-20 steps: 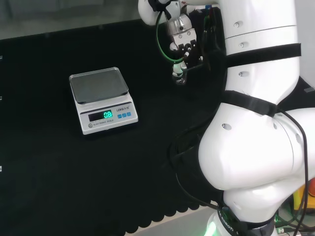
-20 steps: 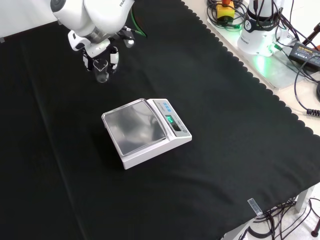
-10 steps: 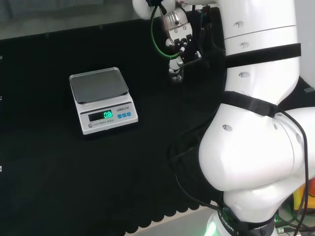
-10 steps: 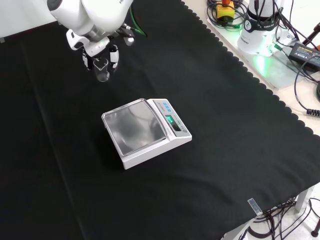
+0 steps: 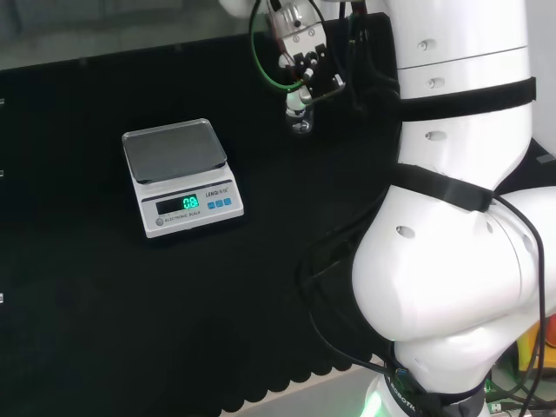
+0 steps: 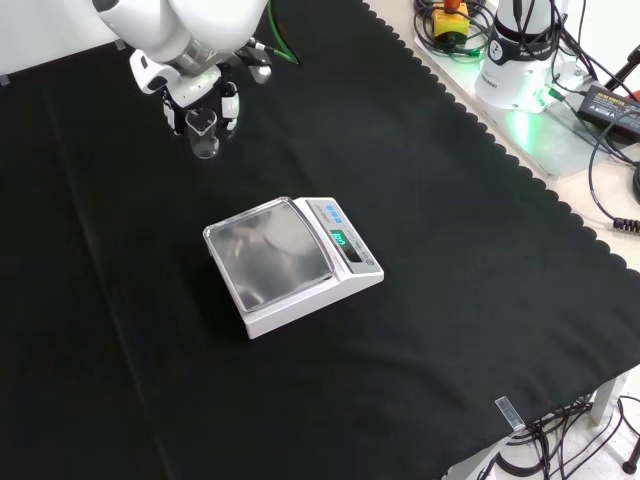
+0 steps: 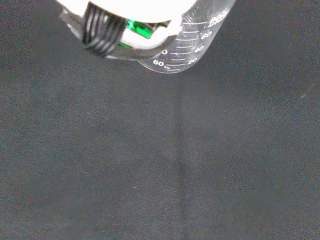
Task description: Pick up the beaker.
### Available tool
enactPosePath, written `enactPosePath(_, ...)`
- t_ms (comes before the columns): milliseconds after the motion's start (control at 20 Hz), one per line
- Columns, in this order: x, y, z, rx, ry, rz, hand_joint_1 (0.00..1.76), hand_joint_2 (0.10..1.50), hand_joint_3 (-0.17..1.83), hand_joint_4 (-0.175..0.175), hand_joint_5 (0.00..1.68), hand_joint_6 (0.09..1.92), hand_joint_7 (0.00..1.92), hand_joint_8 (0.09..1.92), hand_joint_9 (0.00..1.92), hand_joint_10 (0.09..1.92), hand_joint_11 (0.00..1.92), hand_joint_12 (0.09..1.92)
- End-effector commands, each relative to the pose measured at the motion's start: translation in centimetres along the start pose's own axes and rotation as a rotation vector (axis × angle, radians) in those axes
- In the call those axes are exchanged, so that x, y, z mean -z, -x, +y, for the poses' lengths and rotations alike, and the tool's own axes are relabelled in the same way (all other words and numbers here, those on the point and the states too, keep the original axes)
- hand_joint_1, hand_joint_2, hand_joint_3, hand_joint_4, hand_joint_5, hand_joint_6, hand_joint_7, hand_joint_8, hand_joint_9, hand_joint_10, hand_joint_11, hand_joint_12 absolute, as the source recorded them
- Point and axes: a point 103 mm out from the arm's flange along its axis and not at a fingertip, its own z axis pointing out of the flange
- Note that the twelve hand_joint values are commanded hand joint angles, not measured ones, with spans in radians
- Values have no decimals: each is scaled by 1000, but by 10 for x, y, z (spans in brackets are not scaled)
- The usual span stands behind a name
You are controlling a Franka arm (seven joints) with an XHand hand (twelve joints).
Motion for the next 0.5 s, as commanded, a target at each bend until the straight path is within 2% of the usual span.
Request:
enactPosePath(50,25,-18,-17,8,9,-21,1162,663,574,-131,1032,253,1042,402,1429,87,1553,575)
enactPosePath(500,58,-44,-37,19,36,-46,1144,663,572,-138,1012,250,1028,395,1421,87,1557,567)
